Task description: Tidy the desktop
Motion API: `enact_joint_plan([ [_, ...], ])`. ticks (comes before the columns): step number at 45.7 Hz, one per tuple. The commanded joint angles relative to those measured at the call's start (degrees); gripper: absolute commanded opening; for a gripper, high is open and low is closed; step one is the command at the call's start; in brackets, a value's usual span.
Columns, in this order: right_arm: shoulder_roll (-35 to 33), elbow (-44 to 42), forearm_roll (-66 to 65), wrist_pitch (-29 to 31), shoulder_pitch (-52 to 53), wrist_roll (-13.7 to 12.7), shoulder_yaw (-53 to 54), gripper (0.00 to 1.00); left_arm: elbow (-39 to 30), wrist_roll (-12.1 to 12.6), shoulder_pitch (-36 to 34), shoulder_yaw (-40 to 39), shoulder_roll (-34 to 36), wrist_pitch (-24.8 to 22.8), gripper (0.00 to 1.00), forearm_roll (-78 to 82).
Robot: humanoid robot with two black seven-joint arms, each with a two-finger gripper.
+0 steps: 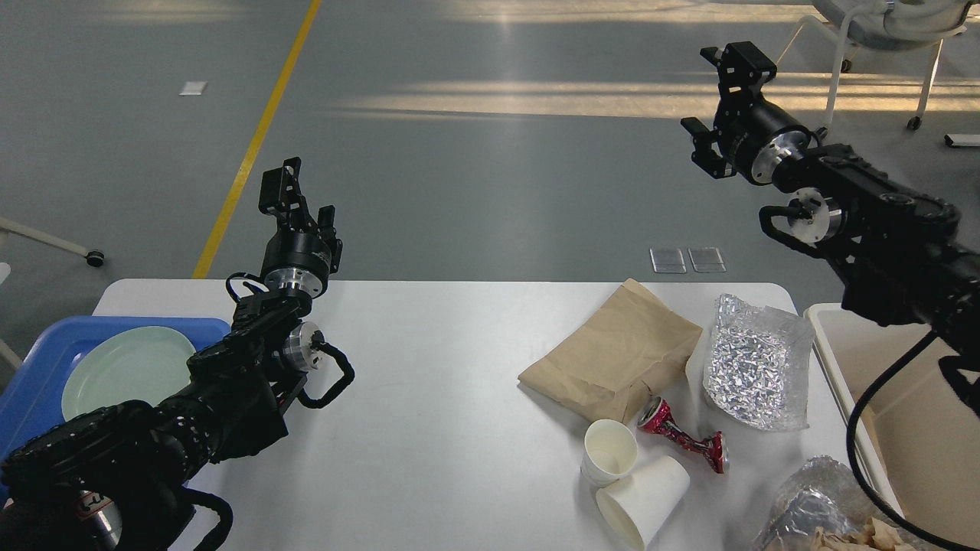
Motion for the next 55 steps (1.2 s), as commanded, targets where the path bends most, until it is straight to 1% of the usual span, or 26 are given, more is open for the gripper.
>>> enact_joint_plan([
  [1, -2.86, 2.74, -0.33, 2.23, 7.31, 0.06, -16.03, 1.0, 0.0, 0.01, -0.02, 0.0, -0.01, 0.0, 0.98, 0.0],
  [5, -4.89, 5.98, -0.33, 3.64, 14.16, 0.14, -30.26, 1.0, 0.0, 0.01, -0.02, 0.0, -0.01, 0.0, 0.98, 0.0],
  [6, -4.89, 7.56, -0.41, 3.82, 16.62, 0.23, -35.61, 1.0, 0.0, 0.01, -0.02, 0.0, -0.01, 0.0, 0.98, 0.0],
  [10, -5.07, 13.1, -0.5, 3.9, 24.18, 0.67, -48.99, 1.0, 0.0, 0.01, -0.02, 0.0, -0.01, 0.0, 0.98, 0.0],
  [13, -5.15, 17.84, -0.59, 3.99, 29.81, 0.76, -56.12, 1.0, 0.0, 0.01, -0.02, 0.0, -0.01, 0.0, 0.98, 0.0],
  [17, -5.42, 22.6, -0.77, 5.04, 36.93, 0.76, -61.31, 1.0, 0.0, 0.01, 0.07, 0.0, -0.09, 0.0, 0.98, 0.0],
  [19, -5.5, 23.83, -0.94, 7.41, 39.57, 0.67, -62.46, 1.0, 0.0, 0.01, -0.02, 0.0, -0.01, 0.0, 0.98, 0.0],
  [27, -8.23, 24.89, -3.84, 20.85, 49.41, 0.76, -63.08, 1.0, 0.0, 0.01, -0.02, 0.0, -0.01, 0.0, 0.98, -0.09],
  [36, -8.23, 24.98, -5.34, 29.21, 57.77, 0.76, -64.75, 1.0, 0.0, 0.01, 0.07, 0.0, -0.01, 0.0, 0.98, 0.0],
  [41, -7.97, 24.98, -5.25, 31.59, 61.37, 0.41, -66.42, 1.0, 0.0, 0.01, 0.07, 0.0, -0.01, 0.0, 0.98, 0.0],
  [55, -8.05, 25.68, -5.34, 31.94, 64.89, -0.03, -70.81, 1.0, 0.0, 0.01, -0.02, 0.0, -0.01, 0.0, 0.98, 0.0],
])
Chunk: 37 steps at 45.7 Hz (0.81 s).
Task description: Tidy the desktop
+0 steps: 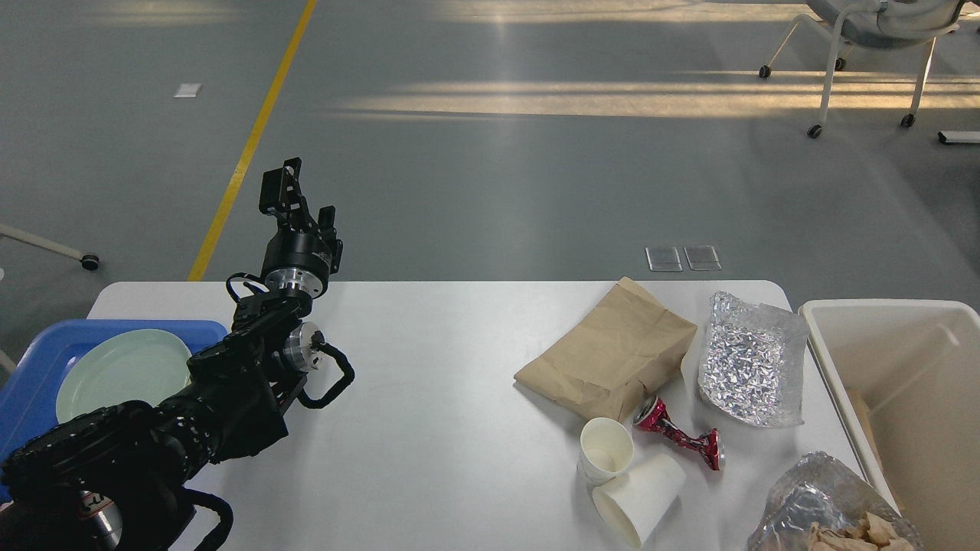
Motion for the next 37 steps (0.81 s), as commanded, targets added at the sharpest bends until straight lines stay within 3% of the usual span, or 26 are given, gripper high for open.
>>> enact_joint_plan([
  [1, 0.19, 0.81, -0.14, 0.19, 0.44, -0.1, -1.28, 1.0, 0.0, 0.0, 0.03, 0.0, 0.0, 0.0, 0.98, 0.0],
  [8, 0.45, 7.48, -1.9, 0.71, 5.87, -1.07, -5.93, 1.0, 0.0, 0.0, -0.06, 0.0, 0.0, 0.0, 0.98, 0.0],
  [19, 0.63, 15.75, -3.22, 10.1, 8.79, -1.33, -7.35, 1.0, 0.0, 0.0, -0.06, 0.0, 0.0, 0.0, 0.98, 0.0],
  [24, 0.45, 21.64, -3.31, 10.1, 8.61, -1.77, -7.79, 1.0, 0.0, 0.0, -0.06, 0.0, 0.0, 0.0, 0.98, 0.0],
  [31, 0.27, 24.81, -3.31, 10.1, 8.7, -4.76, -7.79, 1.0, 0.0, 0.0, -0.06, 0.0, 0.0, 0.0, 0.98, 0.0],
  [37, 0.27, 25.51, -3.31, 10.1, 8.96, -4.85, -8.05, 1.0, 0.0, 0.0, 0.03, 0.0, 0.0, 0.0, 0.98, 0.0],
])
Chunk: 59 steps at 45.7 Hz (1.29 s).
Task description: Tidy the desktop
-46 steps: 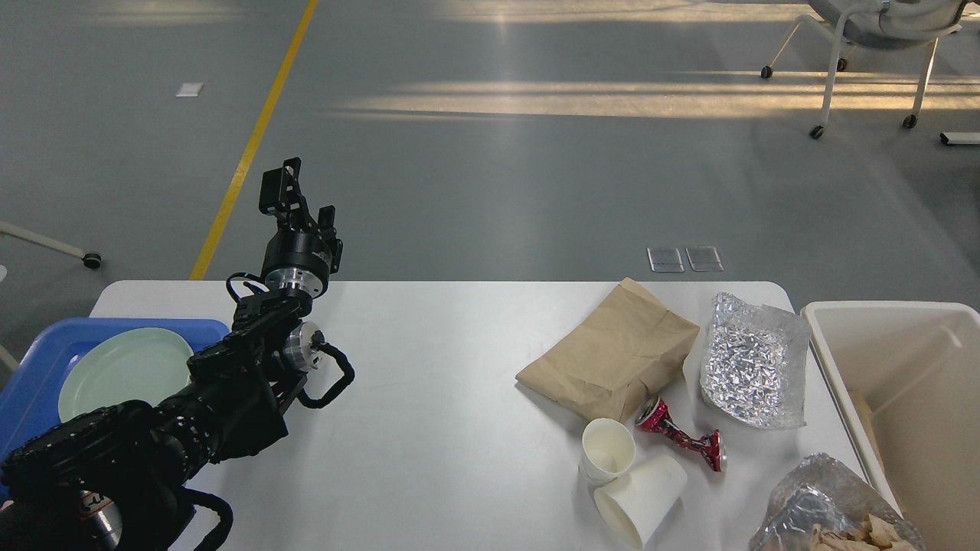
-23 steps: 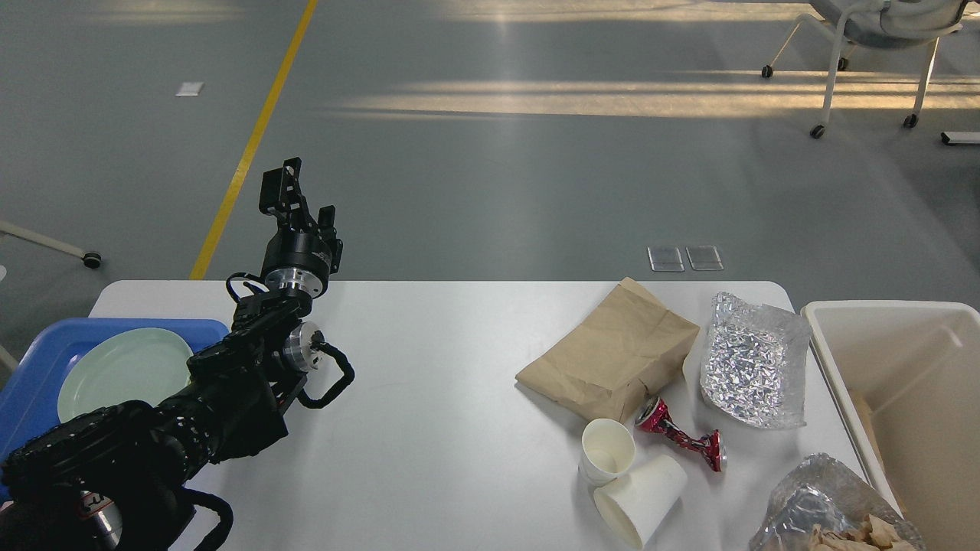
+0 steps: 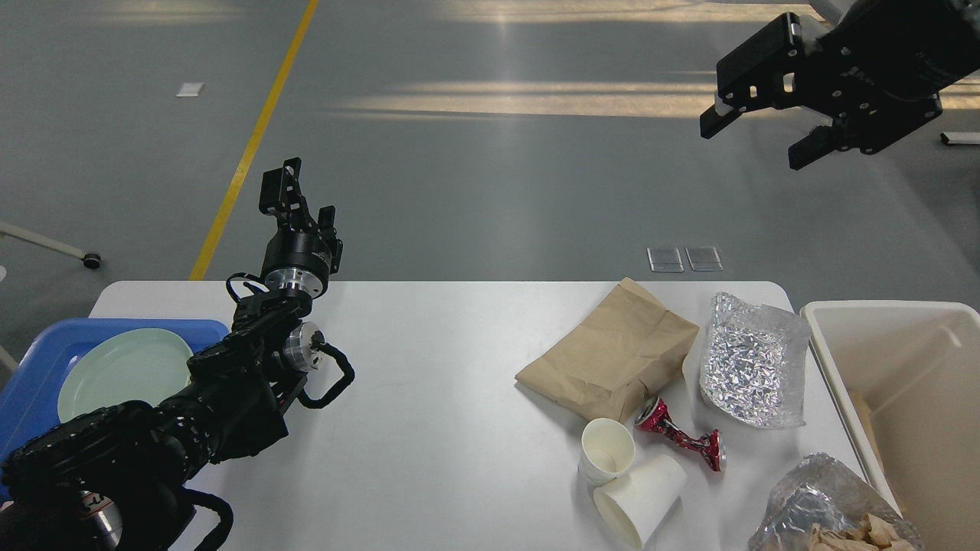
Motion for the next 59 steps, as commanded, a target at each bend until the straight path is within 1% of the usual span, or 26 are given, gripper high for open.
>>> enact_joint_plan([
  [1, -0.1, 0.65, 0.0, 0.01, 0.31, -0.28, -0.28, 1.0, 0.0, 0.0, 0.03, 0.0, 0.01, 0.0, 0.98, 0.01],
  [16, -1.24, 0.56, 0.0, 0.01, 0.48, -0.28, -1.86, 1.0, 0.0, 0.0, -0.06, 0.0, 0.01, 0.0, 0.98, -0.08],
  [25, -4.31, 0.56, 0.0, 0.01, 0.48, -0.28, -2.04, 1.0, 0.0, 0.0, 0.03, 0.0, 0.01, 0.0, 0.98, 0.01],
  [31, -5.11, 0.56, 0.0, 0.01, 0.31, -0.28, -2.04, 1.0, 0.0, 0.0, 0.03, 0.0, 0.01, 0.0, 0.98, -0.08],
  [59, -5.02, 0.12, -0.09, 0.01, -0.13, -0.28, -1.86, 1.0, 0.0, 0.0, -0.06, 0.0, 0.01, 0.0, 0.98, 0.01],
])
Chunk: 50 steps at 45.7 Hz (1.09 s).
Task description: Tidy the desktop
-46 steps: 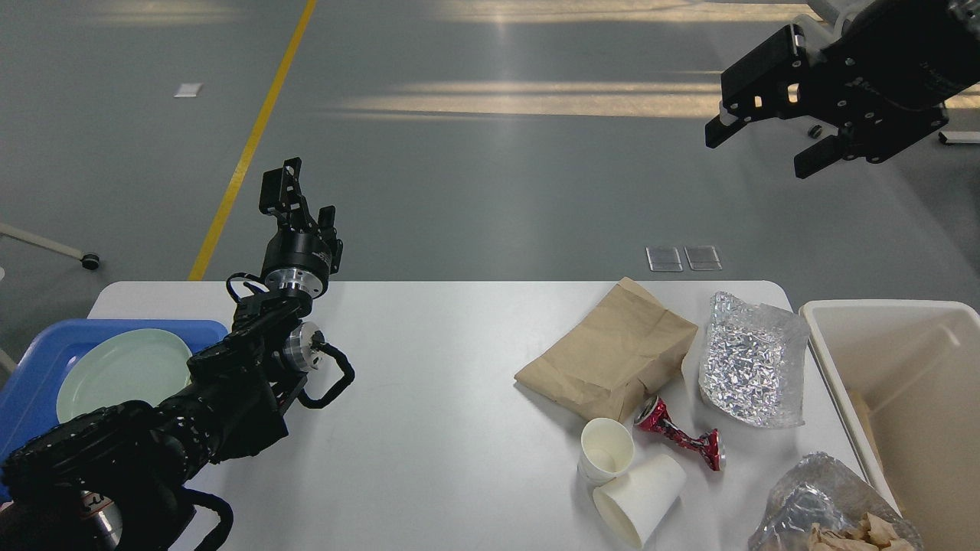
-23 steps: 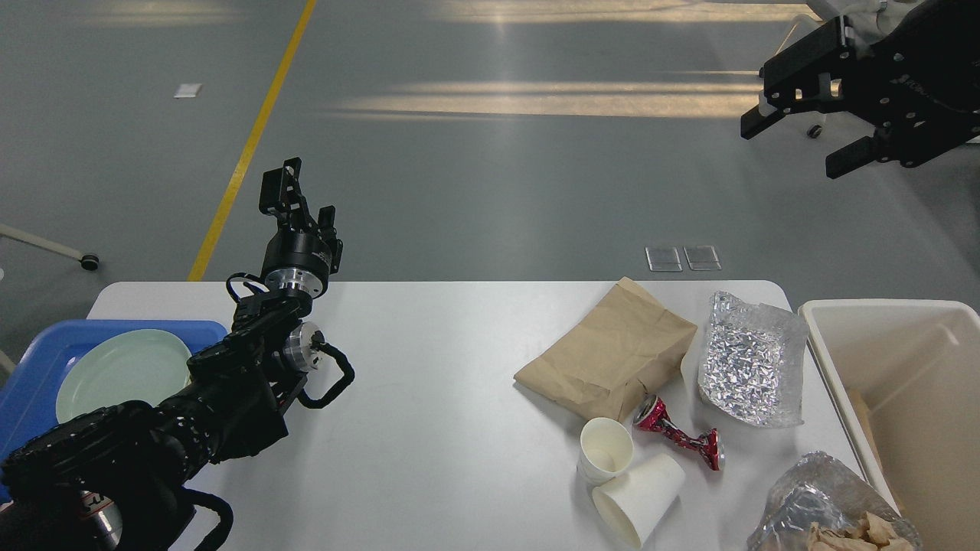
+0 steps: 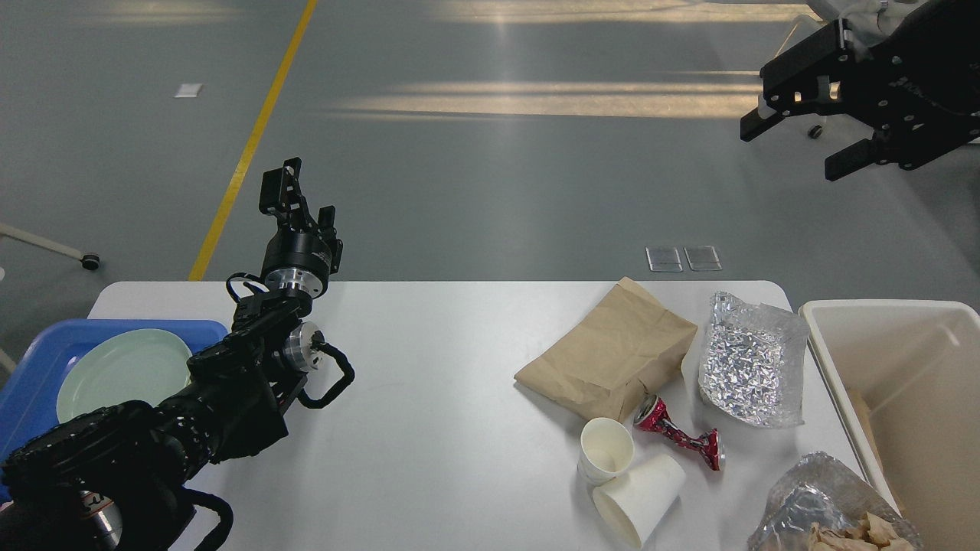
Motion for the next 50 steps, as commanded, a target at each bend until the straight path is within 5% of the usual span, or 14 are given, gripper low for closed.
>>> enact_joint_plan([
  [1, -0.04, -0.18, -0.06, 0.0, -0.11, 0.0, 0.0, 1.0, 0.0, 0.0, 0.03, 0.0, -0.08, 0.0, 0.98, 0.01],
  [36, 1.55, -0.88, -0.15, -1.64, -3.79, 0.0, 2.81, 1.0, 0.0, 0.0, 0.03, 0.0, 0.0, 0.0, 0.98, 0.01],
  [42, 1.37, -0.97, 0.2, -9.63, -13.89, -0.17, 5.71, 1.0, 0.0, 0.0, 0.03, 0.0, 0.0, 0.0, 0.98, 0.01],
  [50, 2.25, -2.9, 5.11, -27.65, -31.64, -2.01, 6.24, 1.0, 0.0, 0.0, 0.03, 0.0, 0.0, 0.0, 0.98, 0.01],
])
